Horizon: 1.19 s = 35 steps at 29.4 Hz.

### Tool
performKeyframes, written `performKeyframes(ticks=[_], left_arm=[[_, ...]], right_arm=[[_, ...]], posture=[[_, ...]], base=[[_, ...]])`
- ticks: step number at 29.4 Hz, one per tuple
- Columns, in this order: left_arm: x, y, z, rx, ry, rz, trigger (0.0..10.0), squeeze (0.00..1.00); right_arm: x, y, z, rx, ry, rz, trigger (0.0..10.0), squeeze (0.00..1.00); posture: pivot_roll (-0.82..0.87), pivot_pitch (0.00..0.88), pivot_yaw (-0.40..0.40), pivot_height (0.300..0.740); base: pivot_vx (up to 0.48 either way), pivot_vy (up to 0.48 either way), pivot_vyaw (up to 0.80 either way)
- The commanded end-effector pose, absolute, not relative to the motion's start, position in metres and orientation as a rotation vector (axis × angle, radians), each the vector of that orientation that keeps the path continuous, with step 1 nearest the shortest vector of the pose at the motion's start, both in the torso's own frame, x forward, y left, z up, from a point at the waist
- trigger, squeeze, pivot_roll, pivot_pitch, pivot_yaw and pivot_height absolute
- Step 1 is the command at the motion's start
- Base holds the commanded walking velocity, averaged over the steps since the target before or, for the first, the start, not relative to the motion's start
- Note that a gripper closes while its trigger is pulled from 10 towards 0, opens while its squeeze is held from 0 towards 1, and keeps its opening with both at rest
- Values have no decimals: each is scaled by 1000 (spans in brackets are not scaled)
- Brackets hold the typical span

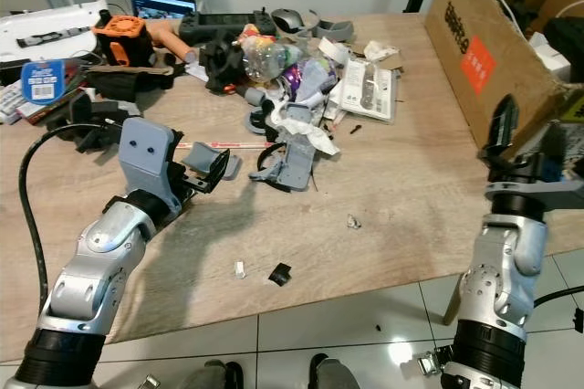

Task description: Picking trash to rubbish bin

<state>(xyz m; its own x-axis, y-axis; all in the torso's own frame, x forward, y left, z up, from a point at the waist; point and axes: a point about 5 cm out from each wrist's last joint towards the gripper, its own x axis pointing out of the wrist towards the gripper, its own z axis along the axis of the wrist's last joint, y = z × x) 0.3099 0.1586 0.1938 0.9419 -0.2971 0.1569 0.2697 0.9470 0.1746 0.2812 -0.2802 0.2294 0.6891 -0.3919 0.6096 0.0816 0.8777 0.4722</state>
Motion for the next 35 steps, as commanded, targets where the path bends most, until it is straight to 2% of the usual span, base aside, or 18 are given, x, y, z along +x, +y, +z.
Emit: performKeyframes(ticks=[1,3,4,5,6,10,13,15,16,18,21,22,24,27,31,34,35], left_arm=[[309,154,191,155,-169,-309,10000,0],[309,153,191,159,-168,-310,10000,0],[308,151,190,168,-160,-322,10000,0],[307,149,190,174,-153,-331,10000,0],[308,149,188,173,-139,-331,10000,0],[309,152,184,149,-121,-295,10000,0],[313,155,187,57,-115,-267,10000,0],[315,156,188,33,-125,-248,10000,0],[315,157,188,13,-124,-240,10000,0],[315,157,189,1,-122,-232,10000,0],[318,156,191,9,-126,-222,10000,0],[317,156,192,-5,-126,-219,10000,0],[317,156,192,-5,-126,-219,10000,0],[317,156,192,-12,-124,-213,10000,0],[315,156,192,-14,-126,-214,10000,0],[316,155,193,-9,-130,-217,10000,0],[316,155,193,-17,-132,-215,10000,0]], right_arm=[[275,-286,232,457,-803,-309,10000,1000],[274,-286,232,480,-808,-324,10000,1000],[274,-288,234,477,-813,-322,10000,43],[274,-290,235,474,-818,-325,10000,43],[276,-292,237,464,-807,-326,10000,0],[282,-295,236,528,-770,-329,10000,0],[298,-284,234,673,-658,-167,10000,0],[308,-270,227,656,-555,-81,10000,0],[309,-262,225,608,-532,-52,10000,0],[311,-249,222,577,-502,1,10000,0],[317,-228,214,582,-432,73,10000,0],[318,-220,211,582,-400,92,10000,0],[318,-220,211,582,-400,92,10000,0],[319,-207,206,555,-349,139,10000,0],[318,-203,206,531,-339,151,10000,0],[319,-201,206,494,-328,163,10000,0],[318,-202,206,494,-338,158,10000,0]], posture=[[37,257,-20,740],[37,257,-20,740],[40,247,-16,740],[40,247,-16,740],[41,239,-14,740],[35,247,-11,740],[39,228,-12,740],[35,238,-11,740],[36,205,-7,740],[38,199,-10,740],[43,223,-15,740],[44,187,-10,740],[44,187,-10,740],[47,208,-14,740],[46,191,-10,740],[44,178,-12,740],[45,203,-15,740]], base=[[0,0,0],[0,0,0],[0,0,0],[0,0,0],[0,0,0],[0,0,0],[0,0,0],[0,0,0],[0,0,0],[0,0,0],[0,0,0],[0,0,0],[0,0,0],[0,0,0],[0,0,0],[0,0,800],[0,0,800]])
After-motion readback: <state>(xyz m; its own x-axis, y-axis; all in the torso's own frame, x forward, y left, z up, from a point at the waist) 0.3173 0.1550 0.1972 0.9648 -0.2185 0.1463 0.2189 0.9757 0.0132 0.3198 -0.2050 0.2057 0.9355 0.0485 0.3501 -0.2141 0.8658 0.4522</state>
